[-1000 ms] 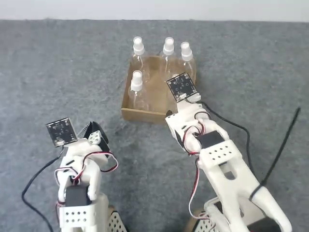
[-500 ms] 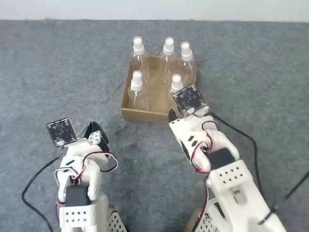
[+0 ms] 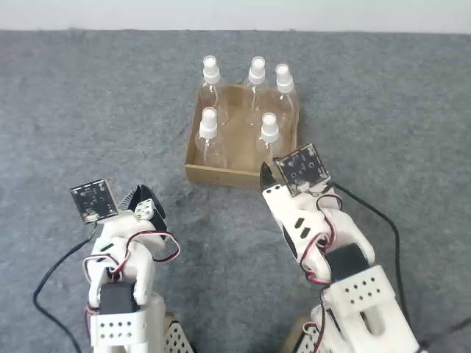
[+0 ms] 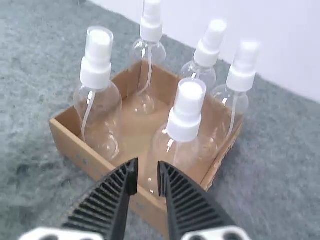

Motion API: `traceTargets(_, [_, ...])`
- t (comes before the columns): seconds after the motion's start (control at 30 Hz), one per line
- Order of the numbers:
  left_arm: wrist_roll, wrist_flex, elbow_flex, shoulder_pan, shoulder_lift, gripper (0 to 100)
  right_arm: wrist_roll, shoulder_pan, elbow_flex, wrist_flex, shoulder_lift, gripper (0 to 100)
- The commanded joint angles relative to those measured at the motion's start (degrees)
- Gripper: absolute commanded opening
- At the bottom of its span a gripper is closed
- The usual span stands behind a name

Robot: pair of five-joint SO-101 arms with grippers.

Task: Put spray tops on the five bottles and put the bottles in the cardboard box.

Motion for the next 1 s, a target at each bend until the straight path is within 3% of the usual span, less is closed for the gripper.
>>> traceTargets(0.0, [-0.53, -1.58, -0.75, -0.35, -0.88, 1, 0.97, -0.31, 0.44, 0.13, -5.49, 0.6])
traceTargets(0.97, [-0.53, -2.11, -0.75, 0.09, -0.88, 1, 0.7, -0.22, 10.9, 0.13, -34.51, 0.6])
